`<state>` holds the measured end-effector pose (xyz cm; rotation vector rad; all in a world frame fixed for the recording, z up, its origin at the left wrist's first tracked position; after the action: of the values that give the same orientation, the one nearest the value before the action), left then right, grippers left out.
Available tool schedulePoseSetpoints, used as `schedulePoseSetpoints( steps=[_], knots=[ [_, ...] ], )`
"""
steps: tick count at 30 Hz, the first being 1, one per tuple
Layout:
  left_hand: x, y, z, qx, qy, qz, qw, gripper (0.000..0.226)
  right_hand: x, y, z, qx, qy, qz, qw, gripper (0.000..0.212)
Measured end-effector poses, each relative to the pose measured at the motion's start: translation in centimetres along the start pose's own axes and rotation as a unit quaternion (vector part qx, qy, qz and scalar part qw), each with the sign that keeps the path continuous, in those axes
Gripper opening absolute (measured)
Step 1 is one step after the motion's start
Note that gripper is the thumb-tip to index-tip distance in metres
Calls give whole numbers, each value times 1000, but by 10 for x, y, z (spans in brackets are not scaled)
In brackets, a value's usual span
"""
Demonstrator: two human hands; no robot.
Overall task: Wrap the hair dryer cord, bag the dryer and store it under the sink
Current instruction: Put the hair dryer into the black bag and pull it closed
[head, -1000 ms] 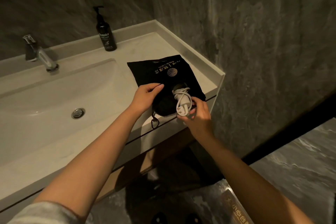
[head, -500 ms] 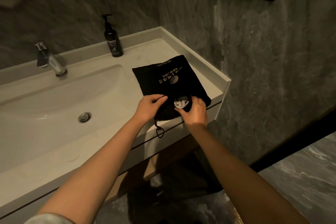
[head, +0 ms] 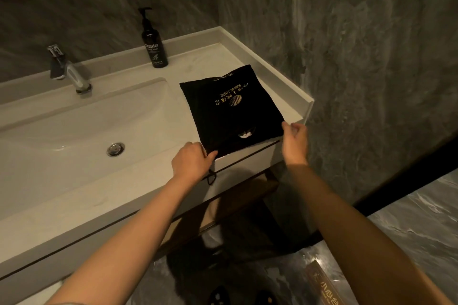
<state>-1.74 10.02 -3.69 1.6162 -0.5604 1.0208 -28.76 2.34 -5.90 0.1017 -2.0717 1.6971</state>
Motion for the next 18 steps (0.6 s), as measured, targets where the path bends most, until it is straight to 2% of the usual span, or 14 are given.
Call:
schedulePoseSetpoints(
  steps=[2, 4, 5, 6, 7, 8, 11, 16, 18],
  knots=[
    [-6, 6, 2, -10, -35, -47, 998, 30, -19, 6, 6, -73, -81, 66, 992, 48],
    [-7, 11, 4, -6, -51, -162, 985, 24, -27, 3, 7, -91, -110, 76, 987, 42],
    [-6, 12, 5, 16, -60, -274, 960, 20, -29, -1, 8, -94, -112, 82, 986, 34],
    [-6, 12, 5, 47, -67, -396, 915, 16, -28, -7, 9, -88, -111, 84, 986, 27],
    [-4, 12, 5, 76, -69, -486, 868, 15, -28, -15, 11, -78, -109, 84, 987, 22],
    [1, 14, 5, 89, -66, -531, 840, 17, -26, -24, 12, -65, -106, 82, 989, 18],
    [31, 23, 16, 68, -26, -518, 853, 28, -21, -52, 15, -29, -94, 101, 990, 12],
    [85, 36, 50, 39, 20, -578, 815, 27, -10, -116, 21, 25, -107, 162, 981, 4],
    [106, 40, 65, 29, 32, -595, 803, 24, -8, -144, 27, 47, -114, 159, 979, 9]
  ],
)
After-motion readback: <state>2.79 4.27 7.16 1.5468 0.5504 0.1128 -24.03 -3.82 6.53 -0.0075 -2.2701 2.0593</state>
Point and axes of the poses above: each hand's wrist, its own z-axis towards the middle knuckle, its own x-axis out of the back of the hand, y = z × x, the point moved 9 cm from there along z, towards the middle knuckle, and after that the axes turned 13 degrees about -z, right-handed, at the moved point
